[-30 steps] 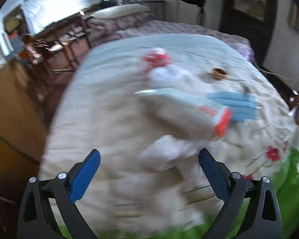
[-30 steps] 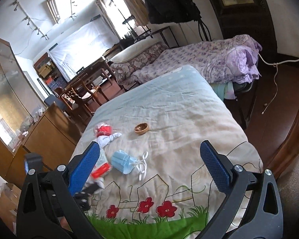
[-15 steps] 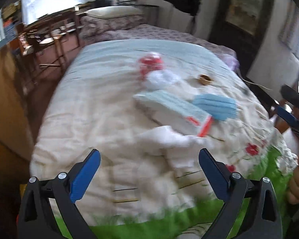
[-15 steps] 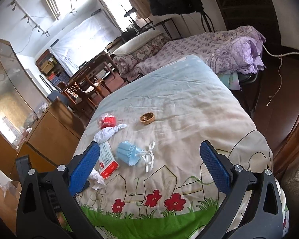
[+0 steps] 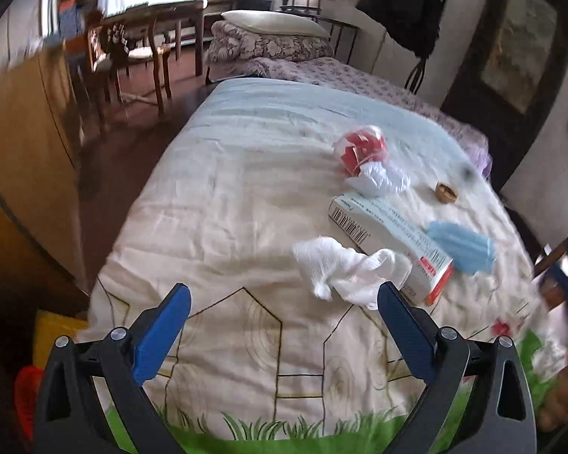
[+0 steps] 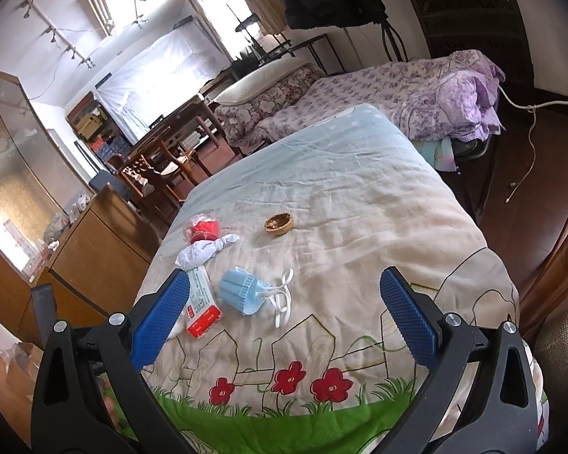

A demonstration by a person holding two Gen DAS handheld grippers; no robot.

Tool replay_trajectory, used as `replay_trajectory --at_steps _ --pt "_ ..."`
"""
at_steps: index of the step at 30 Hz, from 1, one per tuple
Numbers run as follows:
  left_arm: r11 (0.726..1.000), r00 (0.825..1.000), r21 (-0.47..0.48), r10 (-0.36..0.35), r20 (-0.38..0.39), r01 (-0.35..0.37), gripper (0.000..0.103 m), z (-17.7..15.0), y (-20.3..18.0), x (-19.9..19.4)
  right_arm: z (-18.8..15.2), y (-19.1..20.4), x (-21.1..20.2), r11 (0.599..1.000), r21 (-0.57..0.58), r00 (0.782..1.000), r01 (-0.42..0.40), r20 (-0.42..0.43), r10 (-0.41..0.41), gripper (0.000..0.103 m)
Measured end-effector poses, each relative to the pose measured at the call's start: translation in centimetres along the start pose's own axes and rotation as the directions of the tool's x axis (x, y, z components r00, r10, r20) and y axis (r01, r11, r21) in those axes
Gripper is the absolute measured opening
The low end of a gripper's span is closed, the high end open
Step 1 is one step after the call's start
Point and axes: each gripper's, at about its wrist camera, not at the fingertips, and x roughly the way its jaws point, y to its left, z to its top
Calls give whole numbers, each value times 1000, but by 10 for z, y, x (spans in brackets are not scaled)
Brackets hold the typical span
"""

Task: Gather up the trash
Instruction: 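Lower the left tool toward the white tissue while the right tool approaches the blue mask, then grasp the white tissue with the left tool while the right tool grasps the blue face mask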

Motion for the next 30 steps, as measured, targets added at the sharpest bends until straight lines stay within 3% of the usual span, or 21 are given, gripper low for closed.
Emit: replay_trajectory --at_steps 8,11,13,15,18,20,25,30 --pt "982 1000 189 7 -2 -6 97 13 -45 15 0 3 -1 1000 -8 1000 4 0 -4 97" --pt "975 998 216 56 -12 -52 97 22 -47 28 -1 5 -2 1000 -14 1000 11 1 -11 97" --pt "977 992 168 129 10 -129 97 26 -33 27 -1 5 -2 1000 -10 1000 8 3 -8 97" --pt "987 989 63 147 15 -148 97 28 -8 20 -1 5 -2 1000 -6 1000 6 5 -6 97" --pt "998 1000 -66 21 -10 -22 97 23 18 13 -2 7 -1 1000 -15 1000 3 0 -3 97" --pt "997 999 -65 -48 -25 47 97 23 16 14 -4 11 0 999 -36 1000 5 -3 -5 97" --pt "996 998 59 -58 -34 60 97 26 -19 24 -5 13 0 999 -37 1000 6 -5 -6 97" --pt "996 995 75 45 -92 -38 95 17 -23 46 -6 14 0 999 -38 1000 7 -5 -7 97"
